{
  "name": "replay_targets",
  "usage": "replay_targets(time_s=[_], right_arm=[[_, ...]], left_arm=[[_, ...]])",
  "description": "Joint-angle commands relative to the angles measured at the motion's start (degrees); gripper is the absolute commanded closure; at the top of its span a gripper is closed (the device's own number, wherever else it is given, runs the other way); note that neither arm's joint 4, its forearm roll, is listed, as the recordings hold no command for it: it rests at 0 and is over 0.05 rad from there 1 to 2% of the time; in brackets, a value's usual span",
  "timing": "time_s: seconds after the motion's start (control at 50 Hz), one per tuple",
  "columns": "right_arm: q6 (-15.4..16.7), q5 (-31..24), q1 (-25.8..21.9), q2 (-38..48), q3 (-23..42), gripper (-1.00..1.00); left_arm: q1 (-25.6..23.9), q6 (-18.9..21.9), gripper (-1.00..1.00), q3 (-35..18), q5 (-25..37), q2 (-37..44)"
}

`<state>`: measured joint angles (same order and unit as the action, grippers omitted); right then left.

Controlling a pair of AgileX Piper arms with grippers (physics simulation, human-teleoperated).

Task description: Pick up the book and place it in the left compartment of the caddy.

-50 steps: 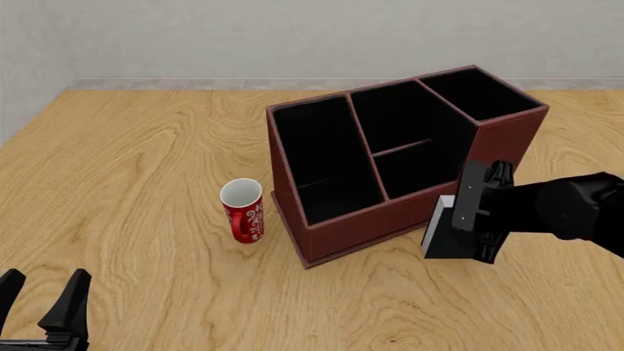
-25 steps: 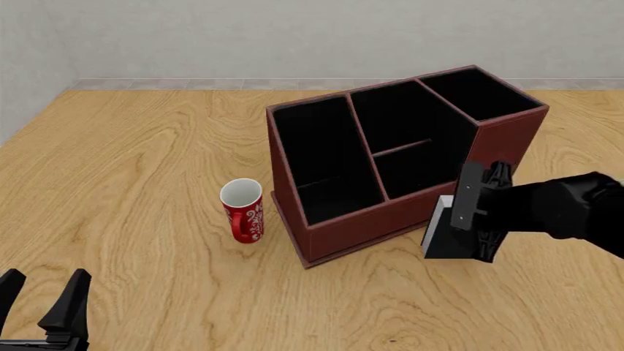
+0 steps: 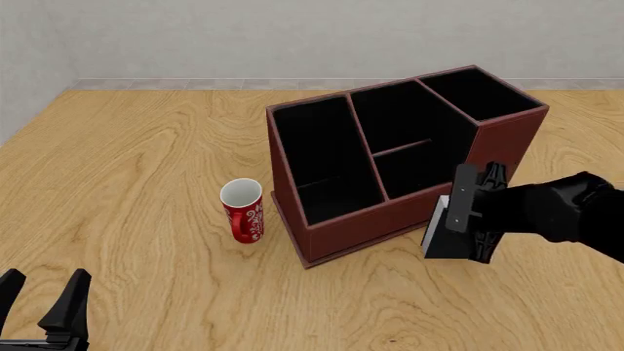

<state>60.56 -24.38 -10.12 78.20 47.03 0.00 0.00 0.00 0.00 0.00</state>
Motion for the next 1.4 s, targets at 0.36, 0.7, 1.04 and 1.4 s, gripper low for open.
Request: replay_targets(time_s=[0.36,0.7,1.04,1.4], right_arm=[[-1.6,-4.8,-3.4,0.8,-5.5,1.00],[-0.1,-7.7,-3.4,-3.2,-5.4,1.00],[2.6,-11.8,-1.4,-7.9,-4.6,1.00],[6.6,-19.7,2.4,-17.1,-4.4,1.00]], left_arm=[[0.0,0.0,-1.00,0.0,0.0,0.0],[0.0,0.0,-1.00,0.0,0.0,0.0],[0.0,0.0,-1.00,0.0,0.0,0.0],[0.0,0.0,-1.00,0.0,0.0,0.0]])
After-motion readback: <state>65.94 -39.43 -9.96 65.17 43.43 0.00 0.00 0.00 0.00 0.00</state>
